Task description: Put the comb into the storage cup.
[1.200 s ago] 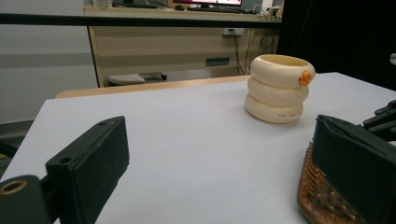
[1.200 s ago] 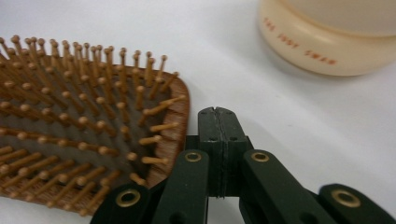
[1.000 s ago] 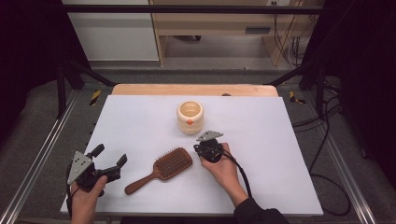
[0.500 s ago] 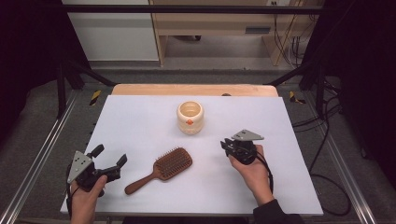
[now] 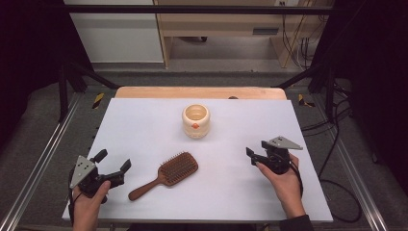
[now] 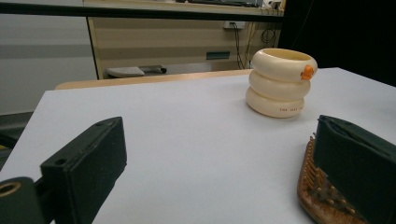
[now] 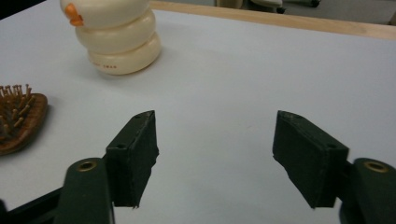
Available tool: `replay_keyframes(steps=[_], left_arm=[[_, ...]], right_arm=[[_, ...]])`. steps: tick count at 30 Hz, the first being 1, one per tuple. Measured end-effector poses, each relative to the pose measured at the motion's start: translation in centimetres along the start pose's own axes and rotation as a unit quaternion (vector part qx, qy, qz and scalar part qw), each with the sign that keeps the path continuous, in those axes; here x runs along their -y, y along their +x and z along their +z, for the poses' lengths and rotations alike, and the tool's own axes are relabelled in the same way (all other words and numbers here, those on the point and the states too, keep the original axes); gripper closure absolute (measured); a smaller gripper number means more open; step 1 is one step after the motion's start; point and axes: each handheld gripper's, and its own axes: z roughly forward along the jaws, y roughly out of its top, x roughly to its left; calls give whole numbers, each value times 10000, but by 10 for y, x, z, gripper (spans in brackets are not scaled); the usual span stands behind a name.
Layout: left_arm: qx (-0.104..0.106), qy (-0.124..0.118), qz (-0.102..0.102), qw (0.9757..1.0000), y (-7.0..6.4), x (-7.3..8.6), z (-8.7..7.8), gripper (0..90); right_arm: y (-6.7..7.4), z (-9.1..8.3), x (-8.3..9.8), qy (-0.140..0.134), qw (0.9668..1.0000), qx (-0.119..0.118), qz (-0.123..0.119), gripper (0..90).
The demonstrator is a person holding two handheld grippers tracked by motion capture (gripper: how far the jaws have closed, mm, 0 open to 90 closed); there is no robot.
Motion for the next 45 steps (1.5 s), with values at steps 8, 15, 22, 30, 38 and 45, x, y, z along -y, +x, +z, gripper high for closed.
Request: replay_keyframes(steps=[8,15,22,30,38,45], left_arm=[[-6,11,1,10000,1,-1,-1,30],[33,108,63,9999,-1,-3,-1,30],[85,331,115,9993,-1,-9,-2,31],[182,595,50,9980,-1,-19,-3,35],[398,1221,301,9913,-11,-30,4,38],[713,1946,870,9744,-32,-44,22,39]], right_arm=[[-12,-12,10,-247,9994,228,55,113],[-15,-18,14,-403,9989,259,8,72],[-18,-22,18,-466,9985,261,-77,69],[-19,-22,19,-516,9982,308,-90,84],[-19,-20,19,-569,9979,302,-30,86],[-20,-18,18,-577,9980,262,-23,83]])
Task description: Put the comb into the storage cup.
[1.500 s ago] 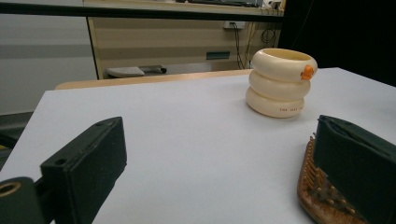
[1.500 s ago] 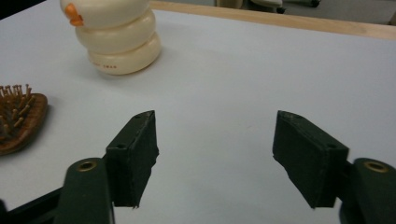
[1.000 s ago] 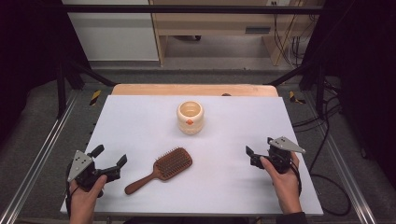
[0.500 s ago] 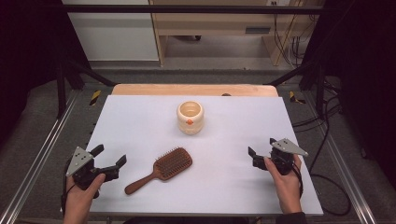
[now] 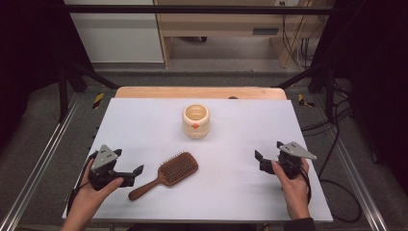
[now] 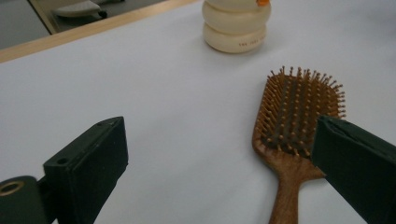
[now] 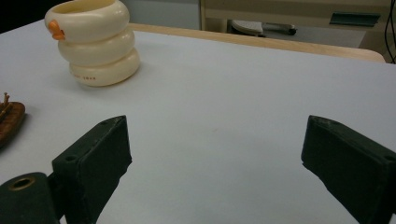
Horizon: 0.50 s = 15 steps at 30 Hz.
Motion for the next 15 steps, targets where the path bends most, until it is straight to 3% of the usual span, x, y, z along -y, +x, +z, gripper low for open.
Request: replay_keyframes(steps=[7,15], left_arm=[[343,592,456,9966,-12,-24,9,39],[479,905,508,9934,-18,-26,21,47]], right_arm=[[-1,1,1,16,10000,58,55,81],[3,3,0,52,9999,50,-87,84]])
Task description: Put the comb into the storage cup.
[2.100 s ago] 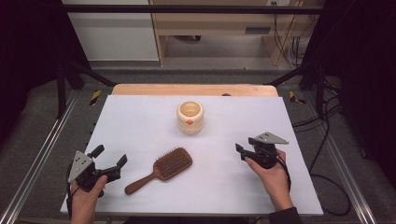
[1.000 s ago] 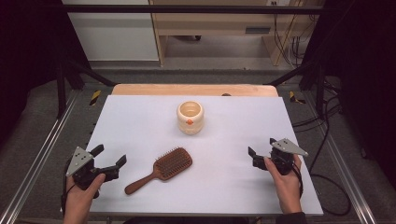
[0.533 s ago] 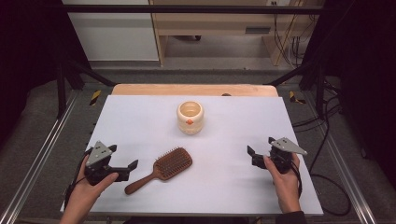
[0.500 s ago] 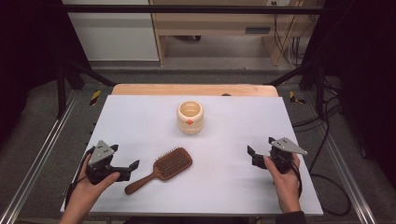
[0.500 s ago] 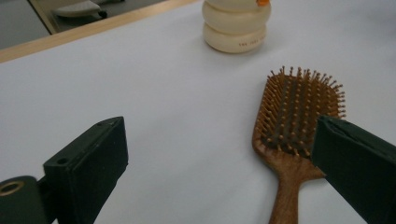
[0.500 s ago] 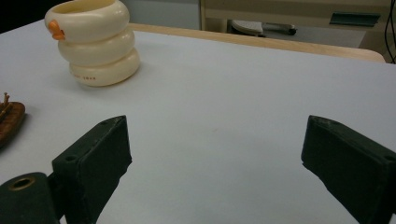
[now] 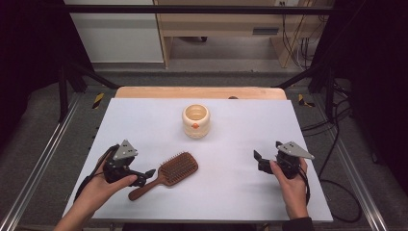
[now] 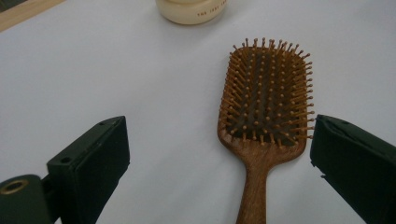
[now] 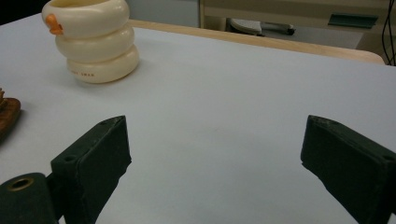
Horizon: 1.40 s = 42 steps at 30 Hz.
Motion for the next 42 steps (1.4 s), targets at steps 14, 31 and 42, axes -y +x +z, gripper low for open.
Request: replay_keyframes(steps=[14,31,42], left_arm=[[30,407,245,9989,-7,-16,12,50],[144,685,311,9971,-12,-18,21,54],[160,874,236,9958,-12,-11,31,54]], right_arm=[[2,-1,-2,-45,9999,-114,-88,81],[4,0,-2,-27,9998,-124,-160,79],[8,1,-3,18,9998,-165,-141,79]])
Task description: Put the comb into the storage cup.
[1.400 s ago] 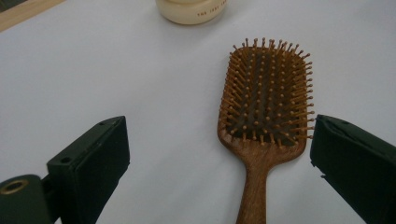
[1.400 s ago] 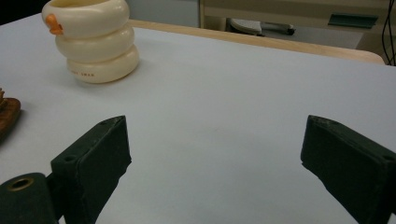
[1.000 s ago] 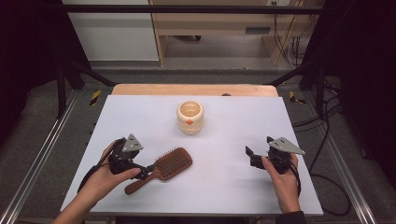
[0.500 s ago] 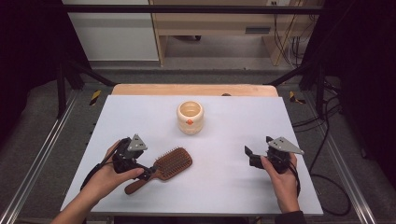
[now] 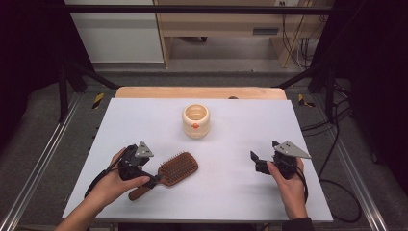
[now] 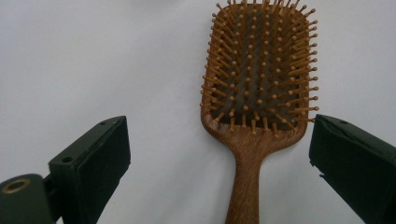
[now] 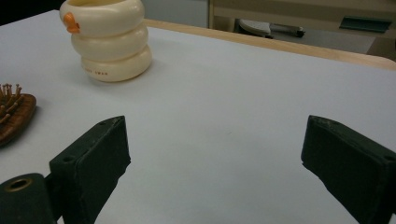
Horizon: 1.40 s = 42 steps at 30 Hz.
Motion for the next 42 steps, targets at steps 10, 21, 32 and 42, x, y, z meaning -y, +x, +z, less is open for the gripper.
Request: replay_keyframes(steps=[10,21,32,42], left_arm=[[-71,62,-4,10000,-2,6,11,107],[148,511,174,9984,3,19,19,139],[296,710,182,9969,1,16,22,237],[408,908,263,9947,-5,18,26,416]], right_arm=[[-1,0,1,38,9999,-97,-75,79],[2,3,2,116,9998,-110,-98,79],[2,2,2,132,9997,-147,-115,78],[4,4,3,196,9996,-154,-150,79]])
